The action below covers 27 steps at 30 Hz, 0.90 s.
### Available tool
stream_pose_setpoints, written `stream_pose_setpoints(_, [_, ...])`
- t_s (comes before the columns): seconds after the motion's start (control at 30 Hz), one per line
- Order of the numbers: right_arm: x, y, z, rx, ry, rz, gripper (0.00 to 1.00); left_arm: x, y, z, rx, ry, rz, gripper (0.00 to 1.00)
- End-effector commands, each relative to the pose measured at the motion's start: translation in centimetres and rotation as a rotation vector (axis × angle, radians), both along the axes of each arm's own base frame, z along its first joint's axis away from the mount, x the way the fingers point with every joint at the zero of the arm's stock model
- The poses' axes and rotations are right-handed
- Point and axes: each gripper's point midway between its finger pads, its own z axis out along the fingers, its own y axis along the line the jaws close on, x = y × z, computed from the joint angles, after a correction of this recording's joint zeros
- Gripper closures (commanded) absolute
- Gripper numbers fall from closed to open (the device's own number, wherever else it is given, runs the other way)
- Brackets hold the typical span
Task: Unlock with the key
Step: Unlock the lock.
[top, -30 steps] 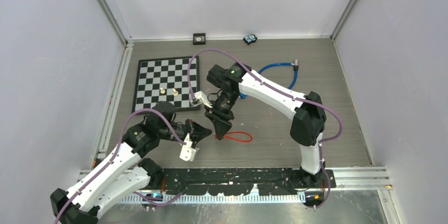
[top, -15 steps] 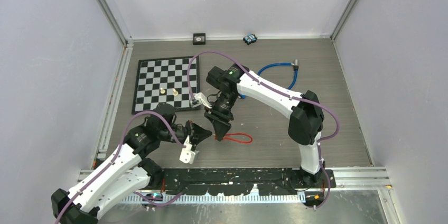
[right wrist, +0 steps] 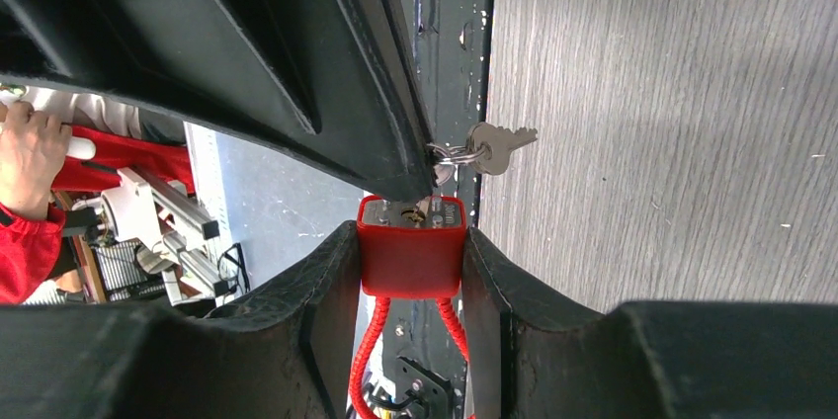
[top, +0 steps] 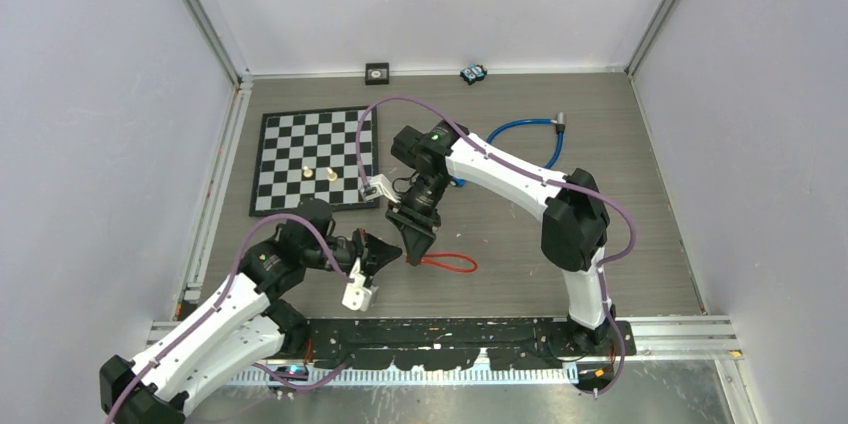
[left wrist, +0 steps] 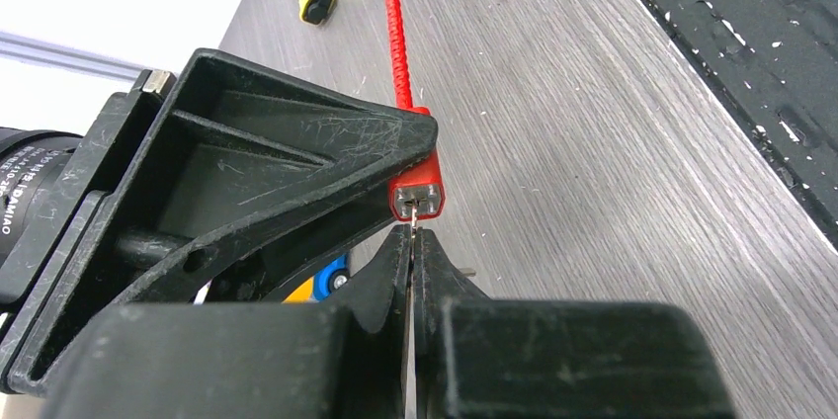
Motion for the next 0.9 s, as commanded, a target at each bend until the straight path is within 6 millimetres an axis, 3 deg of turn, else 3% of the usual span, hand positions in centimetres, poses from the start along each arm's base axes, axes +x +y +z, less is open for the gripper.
stream_pose_setpoints(0.0, [0.4,3.6,2.6,0.207,-0.013,0.014,1.00,-0.1,-1.4,1.9,-0.084,-0.016,-0.037,1.00])
stream_pose_setpoints(0.4, [0.9,3.3,3.0,0.201,-0.135,0.031,1.00,-0.4,-2.2,1.5,-0.112,0.093,-0.051,1.00])
stream_pose_setpoints(0.67, [0.2,3.4,3.2,0.226,-0.075,0.038,1.00,0.3,-2.2,1.5,-0.130,0.011,-0.038,1.00])
stream_pose_setpoints(0.87, [0.8,3.4,4.2,0.271,-0.011,0.012,1.00,1.2,-1.9,1.9,-0.160,-0.062,-0.005,1.00])
